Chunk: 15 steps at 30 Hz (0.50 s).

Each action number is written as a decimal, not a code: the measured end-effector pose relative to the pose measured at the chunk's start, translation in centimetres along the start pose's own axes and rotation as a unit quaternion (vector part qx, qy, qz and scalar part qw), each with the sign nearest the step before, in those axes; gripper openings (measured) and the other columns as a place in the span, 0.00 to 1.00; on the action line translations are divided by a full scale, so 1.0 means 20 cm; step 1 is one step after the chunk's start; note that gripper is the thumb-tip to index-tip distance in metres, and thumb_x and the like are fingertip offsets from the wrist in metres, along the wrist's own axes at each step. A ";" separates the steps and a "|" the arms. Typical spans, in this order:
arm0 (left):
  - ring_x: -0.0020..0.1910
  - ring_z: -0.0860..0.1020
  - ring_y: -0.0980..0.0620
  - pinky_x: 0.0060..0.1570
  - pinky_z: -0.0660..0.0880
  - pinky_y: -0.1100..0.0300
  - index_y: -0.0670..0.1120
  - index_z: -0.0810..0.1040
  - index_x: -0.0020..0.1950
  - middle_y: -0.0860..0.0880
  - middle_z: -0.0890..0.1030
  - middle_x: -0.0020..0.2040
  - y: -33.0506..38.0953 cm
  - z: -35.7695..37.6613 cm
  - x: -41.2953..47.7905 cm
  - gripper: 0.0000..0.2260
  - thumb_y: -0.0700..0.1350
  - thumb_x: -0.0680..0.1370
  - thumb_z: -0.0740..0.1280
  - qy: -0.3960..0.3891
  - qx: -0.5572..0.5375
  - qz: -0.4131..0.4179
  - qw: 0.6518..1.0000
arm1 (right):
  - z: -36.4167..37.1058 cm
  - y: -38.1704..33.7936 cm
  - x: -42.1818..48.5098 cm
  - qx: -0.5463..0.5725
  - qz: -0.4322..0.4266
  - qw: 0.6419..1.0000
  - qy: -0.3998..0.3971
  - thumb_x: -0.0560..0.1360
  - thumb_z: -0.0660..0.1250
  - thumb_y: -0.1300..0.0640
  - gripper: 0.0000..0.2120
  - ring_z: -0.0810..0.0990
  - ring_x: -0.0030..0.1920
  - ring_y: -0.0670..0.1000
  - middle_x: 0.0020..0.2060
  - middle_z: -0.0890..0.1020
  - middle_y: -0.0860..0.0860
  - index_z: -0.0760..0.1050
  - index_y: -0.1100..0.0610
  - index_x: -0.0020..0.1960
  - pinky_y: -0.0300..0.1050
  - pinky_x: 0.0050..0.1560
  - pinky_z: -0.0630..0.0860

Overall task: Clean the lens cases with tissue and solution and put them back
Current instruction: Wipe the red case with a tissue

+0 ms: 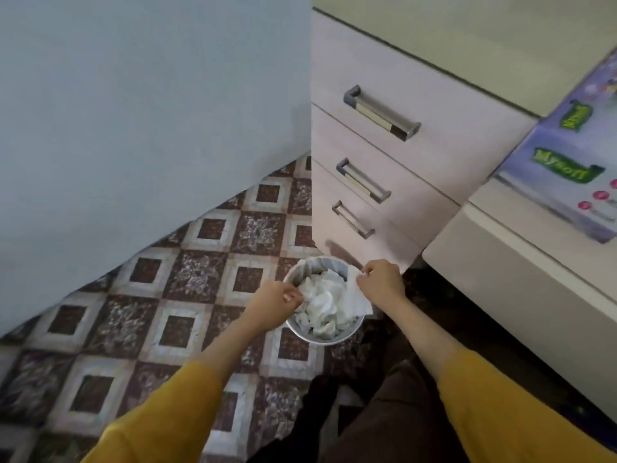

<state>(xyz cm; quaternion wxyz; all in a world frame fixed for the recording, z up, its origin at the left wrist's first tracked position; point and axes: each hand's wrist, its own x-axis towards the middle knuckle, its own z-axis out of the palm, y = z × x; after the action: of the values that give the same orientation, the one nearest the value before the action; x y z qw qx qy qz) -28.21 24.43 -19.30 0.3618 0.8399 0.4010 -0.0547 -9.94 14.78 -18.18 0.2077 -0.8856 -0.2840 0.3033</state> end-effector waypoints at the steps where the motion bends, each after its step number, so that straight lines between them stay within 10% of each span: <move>1: 0.45 0.79 0.53 0.42 0.73 0.65 0.45 0.82 0.52 0.47 0.83 0.48 -0.03 0.01 0.02 0.10 0.47 0.77 0.64 -0.010 -0.003 -0.007 1.000 | 0.03 0.00 0.04 0.005 0.025 1.000 -0.008 0.70 0.64 0.64 0.06 0.74 0.34 0.55 0.38 0.79 0.58 0.77 0.65 0.40 0.40 0.33 0.68; 12: 0.46 0.79 0.50 0.48 0.76 0.57 0.45 0.76 0.60 0.46 0.82 0.49 -0.12 0.06 0.12 0.13 0.47 0.77 0.63 -0.033 -0.015 -0.045 0.998 | 0.23 -0.04 0.22 0.121 0.163 0.974 -0.103 0.70 0.64 0.66 0.04 0.82 0.39 0.61 0.35 0.79 0.61 0.72 0.66 0.37 0.60 0.42 0.80; 15: 0.48 0.79 0.50 0.50 0.75 0.57 0.45 0.75 0.62 0.46 0.81 0.50 -0.11 0.06 0.13 0.15 0.47 0.77 0.63 -0.039 -0.017 -0.044 0.998 | 0.22 -0.04 0.22 0.074 0.119 0.981 -0.131 0.74 0.66 0.55 0.10 0.80 0.44 0.57 0.37 0.76 0.54 0.72 0.63 0.43 0.48 0.44 0.79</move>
<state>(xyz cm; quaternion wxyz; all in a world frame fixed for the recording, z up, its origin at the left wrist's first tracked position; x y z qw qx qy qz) -27.78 26.08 -22.43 0.3882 0.8123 0.4243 -0.0967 -10.33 18.98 -22.77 0.1964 -0.8476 -0.1779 0.4597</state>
